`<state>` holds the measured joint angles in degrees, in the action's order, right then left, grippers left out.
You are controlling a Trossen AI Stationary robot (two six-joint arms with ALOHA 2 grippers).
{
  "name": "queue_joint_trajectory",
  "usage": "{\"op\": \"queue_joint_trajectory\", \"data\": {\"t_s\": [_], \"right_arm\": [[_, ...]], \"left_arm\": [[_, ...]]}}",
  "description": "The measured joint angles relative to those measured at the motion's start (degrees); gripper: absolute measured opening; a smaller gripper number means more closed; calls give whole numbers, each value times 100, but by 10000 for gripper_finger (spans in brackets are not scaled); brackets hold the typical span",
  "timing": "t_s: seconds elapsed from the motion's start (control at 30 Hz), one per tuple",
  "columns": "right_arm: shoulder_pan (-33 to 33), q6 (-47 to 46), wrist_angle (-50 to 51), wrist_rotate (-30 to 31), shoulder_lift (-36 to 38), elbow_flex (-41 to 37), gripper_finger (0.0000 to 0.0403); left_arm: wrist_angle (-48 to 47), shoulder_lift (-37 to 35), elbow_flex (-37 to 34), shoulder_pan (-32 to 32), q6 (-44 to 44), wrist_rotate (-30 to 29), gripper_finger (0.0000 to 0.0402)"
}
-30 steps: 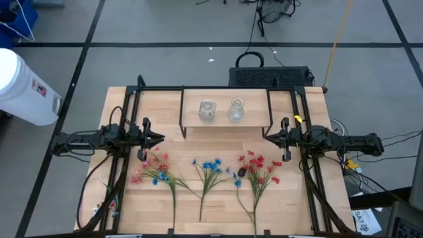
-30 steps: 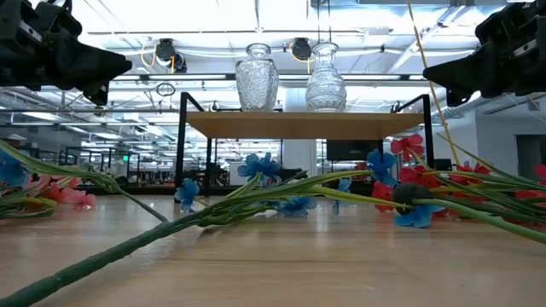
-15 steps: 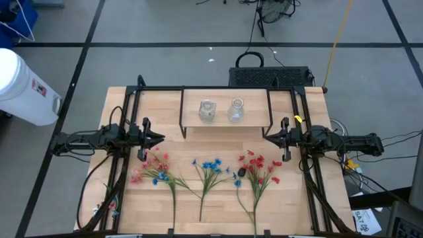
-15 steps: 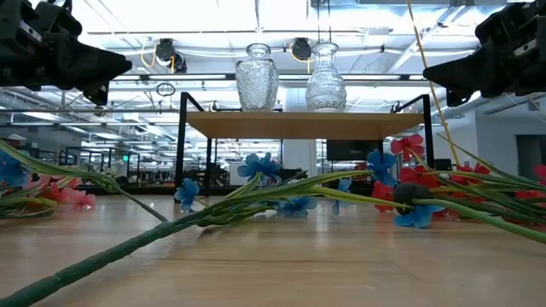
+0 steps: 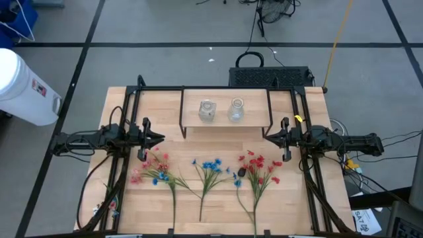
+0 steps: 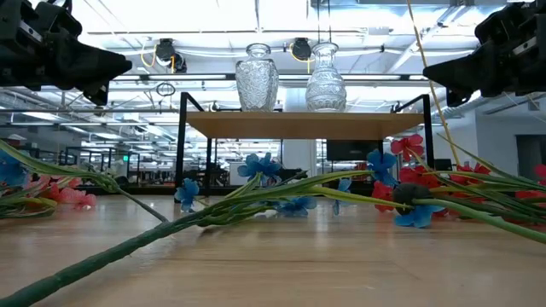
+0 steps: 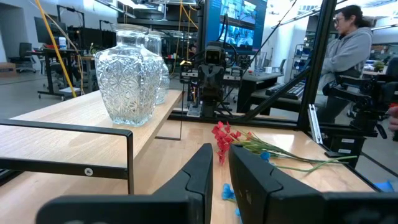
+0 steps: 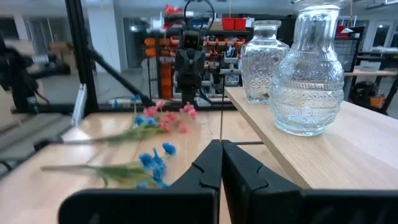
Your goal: Pick and place flowers into a vace then onto a shelf
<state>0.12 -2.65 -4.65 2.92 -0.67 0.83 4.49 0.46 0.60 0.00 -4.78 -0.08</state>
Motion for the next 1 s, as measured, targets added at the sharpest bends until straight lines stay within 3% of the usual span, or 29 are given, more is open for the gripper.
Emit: {"op": "queue_joint_trajectory", "data": {"t_s": [0.17,0.4,0.6,1.0], "right_arm": [[-2,-1201,-803,21,-2,0,0],[0,-1133,-1579,2,2,-1,0],[0,-401,-1443,-97,-65,-1,0],[-4,-628,-1138,321,-701,1,0]], "left_arm": [[0,1,2,-1,2,0,58],[0,0,0,1,2,2,58],[2,1,0,-1,2,0,58],[2,-1,2,0,0,0,58]]}}
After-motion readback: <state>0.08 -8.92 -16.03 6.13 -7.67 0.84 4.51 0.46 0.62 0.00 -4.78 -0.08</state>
